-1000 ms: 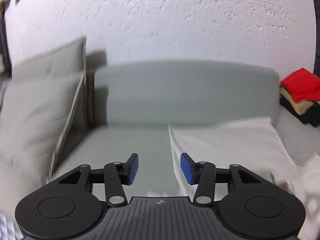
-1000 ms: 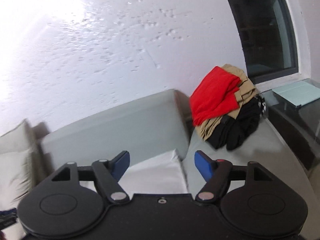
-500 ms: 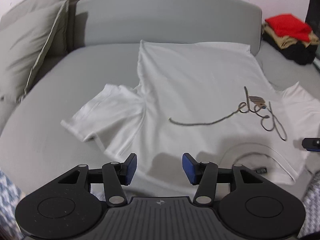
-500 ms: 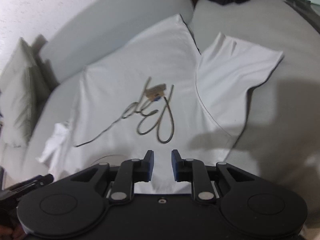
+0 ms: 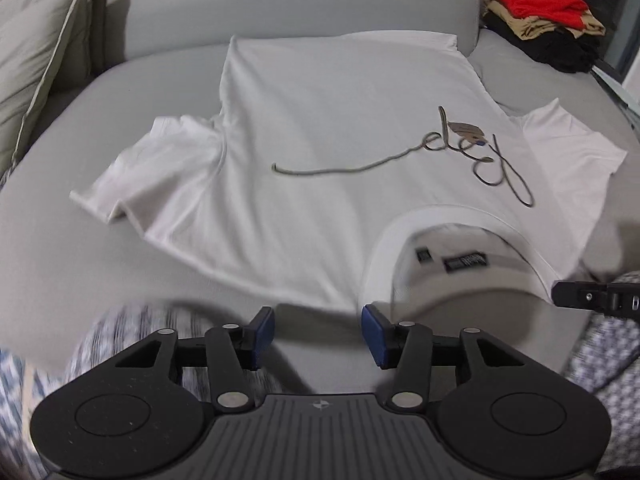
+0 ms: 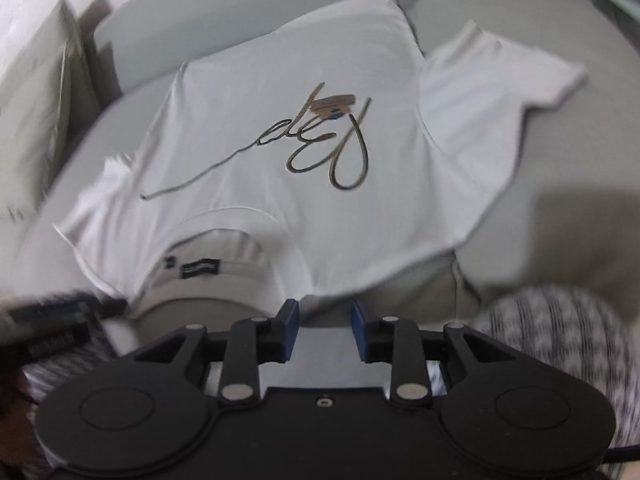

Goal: Fold clothes

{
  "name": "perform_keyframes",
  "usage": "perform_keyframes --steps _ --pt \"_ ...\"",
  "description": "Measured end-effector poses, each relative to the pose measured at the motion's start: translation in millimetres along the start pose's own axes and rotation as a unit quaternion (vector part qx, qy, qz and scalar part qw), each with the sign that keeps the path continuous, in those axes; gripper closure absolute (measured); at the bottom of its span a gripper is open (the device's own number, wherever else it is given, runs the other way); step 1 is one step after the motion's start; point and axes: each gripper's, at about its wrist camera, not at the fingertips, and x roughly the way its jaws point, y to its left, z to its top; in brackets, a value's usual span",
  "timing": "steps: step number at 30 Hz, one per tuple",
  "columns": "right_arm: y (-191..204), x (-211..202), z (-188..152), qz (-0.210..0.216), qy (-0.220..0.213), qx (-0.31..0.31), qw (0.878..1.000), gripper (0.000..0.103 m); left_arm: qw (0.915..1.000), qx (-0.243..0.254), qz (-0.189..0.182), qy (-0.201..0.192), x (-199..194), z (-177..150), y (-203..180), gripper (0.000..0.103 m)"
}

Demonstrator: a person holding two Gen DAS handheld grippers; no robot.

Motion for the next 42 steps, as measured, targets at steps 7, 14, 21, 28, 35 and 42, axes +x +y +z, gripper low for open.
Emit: perform_keyframes --steps 7,14,21,28,35,42 --pt "-69 -57 28 0.069 -0.124 0.164 0.976 0.057 0.9974 0.006 0.018 -0.07 -42 18 -1 0.036" --pt "-170 -51 42 0.065 -0.175 0.327 0.926 0.056 0.9979 0.002 0.02 -0.062 -40 20 -2 0.033" --pt "-208 -14 64 0.073 -0.187 0.354 0.913 0.07 0.9984 0.013 0.032 -0.044 -32 20 -8 0.033" --pt "-205 9 91 0.055 -0.186 0.319 0.927 0.083 0.9982 0.035 0.035 -0.035 -28 16 -17 0.033" --pt "-193 10 96 0.036 -0.221 0.298 0.928 0.1 0.998 0.041 0.03 -0.039 -30 12 -20 0.033" --pt "-126 -1 113 -0.001 -0.235 0.183 0.954 0.1 0.9987 0.022 0.012 -0.045 -31 5 -10 0.033"
